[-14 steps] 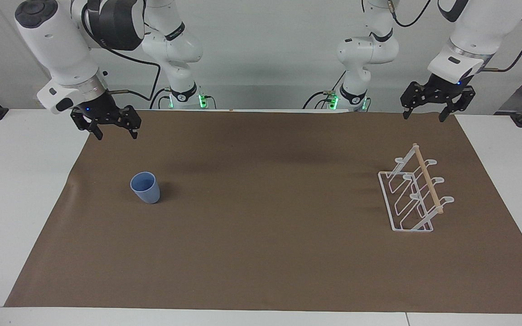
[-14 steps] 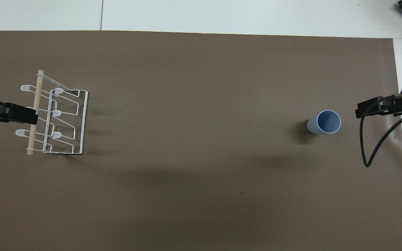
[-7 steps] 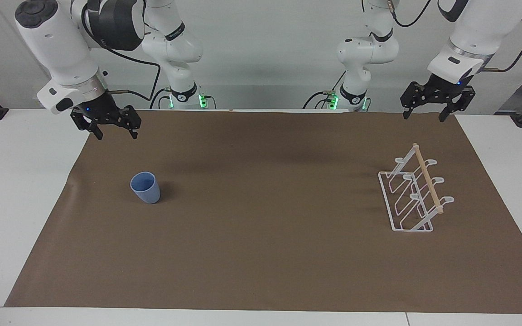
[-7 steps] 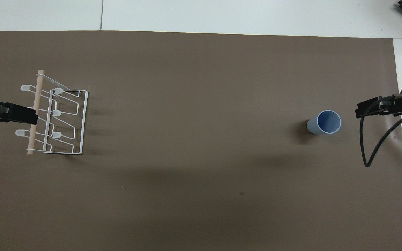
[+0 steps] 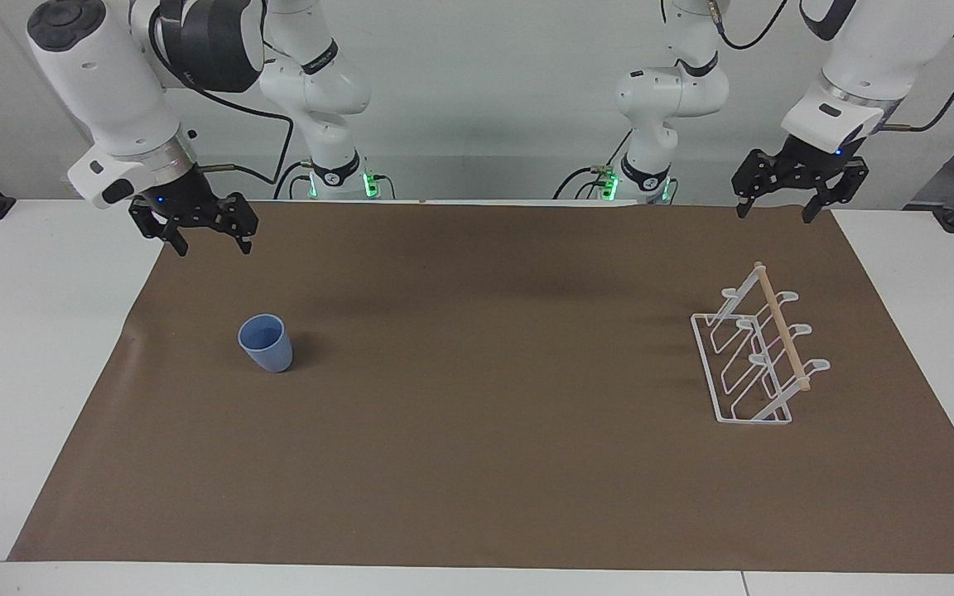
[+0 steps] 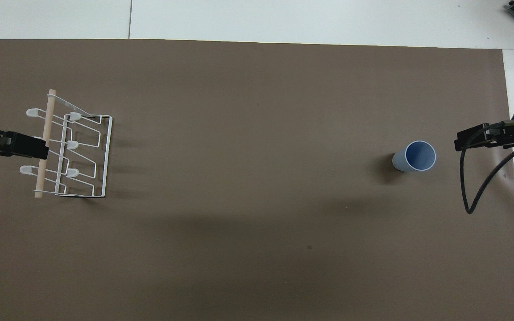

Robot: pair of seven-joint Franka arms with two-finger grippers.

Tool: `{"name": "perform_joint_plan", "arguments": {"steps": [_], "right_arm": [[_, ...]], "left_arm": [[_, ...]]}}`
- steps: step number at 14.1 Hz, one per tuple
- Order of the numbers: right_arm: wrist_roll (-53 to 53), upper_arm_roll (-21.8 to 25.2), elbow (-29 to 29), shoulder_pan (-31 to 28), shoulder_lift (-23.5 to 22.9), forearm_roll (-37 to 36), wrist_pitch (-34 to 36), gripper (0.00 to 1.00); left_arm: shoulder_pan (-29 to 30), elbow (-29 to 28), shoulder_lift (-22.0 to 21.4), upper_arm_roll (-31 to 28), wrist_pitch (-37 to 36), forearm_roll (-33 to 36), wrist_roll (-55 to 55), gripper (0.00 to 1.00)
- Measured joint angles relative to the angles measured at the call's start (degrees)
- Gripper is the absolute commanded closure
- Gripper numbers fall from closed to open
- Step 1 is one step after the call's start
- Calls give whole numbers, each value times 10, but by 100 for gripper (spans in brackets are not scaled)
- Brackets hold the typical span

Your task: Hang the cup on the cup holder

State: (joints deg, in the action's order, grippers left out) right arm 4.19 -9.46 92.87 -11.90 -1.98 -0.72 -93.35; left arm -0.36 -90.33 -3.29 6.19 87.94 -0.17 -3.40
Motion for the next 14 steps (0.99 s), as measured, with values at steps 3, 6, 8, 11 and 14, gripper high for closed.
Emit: {"name": "perform_joint_plan", "arguments": {"steps": [3,6,8,11,14], "right_arm": [[0,0,0,0,0,0,0,0],[0,0,0,0,0,0,0,0],[0,0,0,0,0,0,0,0],[0,0,5,0,0,0,-8,0],[0,-1,57,1,10,0,-98,0]], "left_arm": [[0,0,0,0,0,0,0,0],[0,0,0,-2,0,0,0,0],[0,0,0,-2,0,0,0,0],[0,0,0,-2,0,0,0,0],[0,0,0,-2,0,0,0,0]]}}
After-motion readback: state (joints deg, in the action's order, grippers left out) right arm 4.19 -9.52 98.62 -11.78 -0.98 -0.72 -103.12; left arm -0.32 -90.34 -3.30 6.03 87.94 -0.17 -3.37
